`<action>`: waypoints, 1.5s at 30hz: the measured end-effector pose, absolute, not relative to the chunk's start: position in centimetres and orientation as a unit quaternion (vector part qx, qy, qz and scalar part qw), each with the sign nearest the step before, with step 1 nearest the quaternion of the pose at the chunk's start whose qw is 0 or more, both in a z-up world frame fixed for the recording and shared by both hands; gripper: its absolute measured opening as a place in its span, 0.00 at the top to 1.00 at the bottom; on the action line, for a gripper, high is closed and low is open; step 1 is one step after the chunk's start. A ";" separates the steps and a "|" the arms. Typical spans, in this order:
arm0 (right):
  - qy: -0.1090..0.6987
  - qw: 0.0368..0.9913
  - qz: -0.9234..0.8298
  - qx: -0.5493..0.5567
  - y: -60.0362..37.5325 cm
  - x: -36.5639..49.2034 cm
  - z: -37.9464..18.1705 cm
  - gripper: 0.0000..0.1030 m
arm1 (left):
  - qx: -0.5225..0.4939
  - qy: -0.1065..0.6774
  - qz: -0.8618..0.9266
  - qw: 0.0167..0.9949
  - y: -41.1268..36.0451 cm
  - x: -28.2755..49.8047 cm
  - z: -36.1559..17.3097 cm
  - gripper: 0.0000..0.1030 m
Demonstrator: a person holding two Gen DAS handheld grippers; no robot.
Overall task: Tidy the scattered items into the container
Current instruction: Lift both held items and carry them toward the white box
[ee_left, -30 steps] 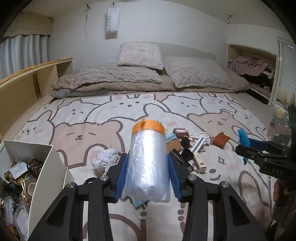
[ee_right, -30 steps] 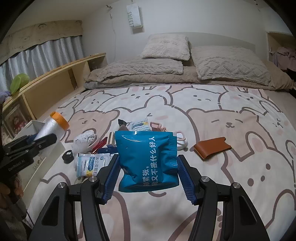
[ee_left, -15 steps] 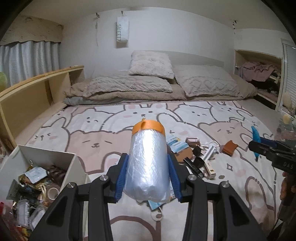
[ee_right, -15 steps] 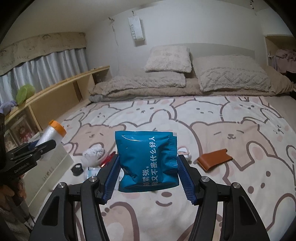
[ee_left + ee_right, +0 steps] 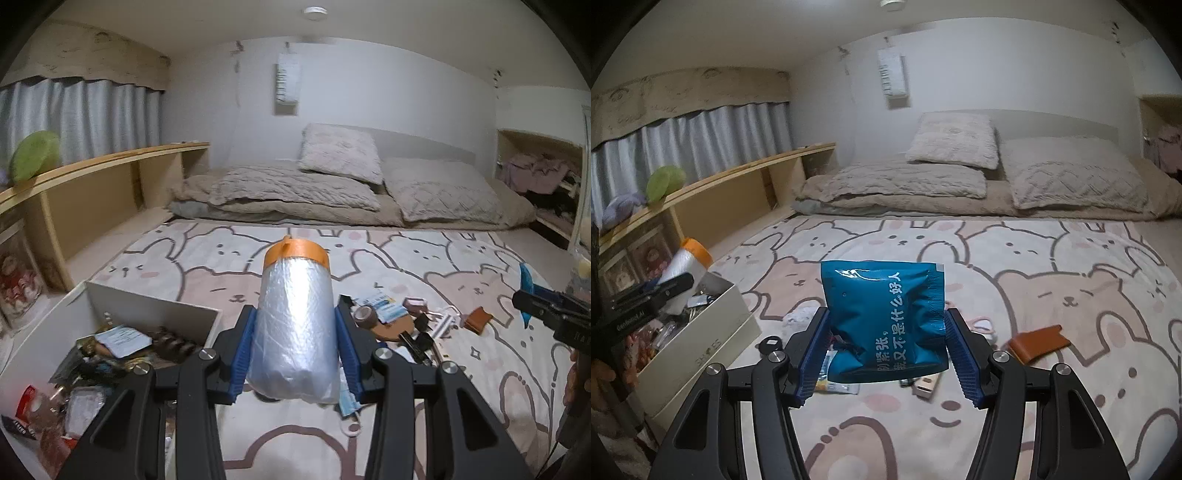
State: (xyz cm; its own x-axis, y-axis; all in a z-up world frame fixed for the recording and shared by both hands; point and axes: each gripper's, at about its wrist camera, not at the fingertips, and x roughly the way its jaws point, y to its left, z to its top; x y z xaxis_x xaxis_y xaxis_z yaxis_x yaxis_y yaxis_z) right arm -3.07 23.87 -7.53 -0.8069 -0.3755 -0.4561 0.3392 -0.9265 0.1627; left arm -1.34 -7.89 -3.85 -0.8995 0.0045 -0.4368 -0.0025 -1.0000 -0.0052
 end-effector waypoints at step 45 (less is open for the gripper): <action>-0.004 0.366 -0.897 0.249 5.5 1.3 -3.7 0.40 | -0.228 0.003 0.967 -0.110 -27.5 5.0 1.1 0.59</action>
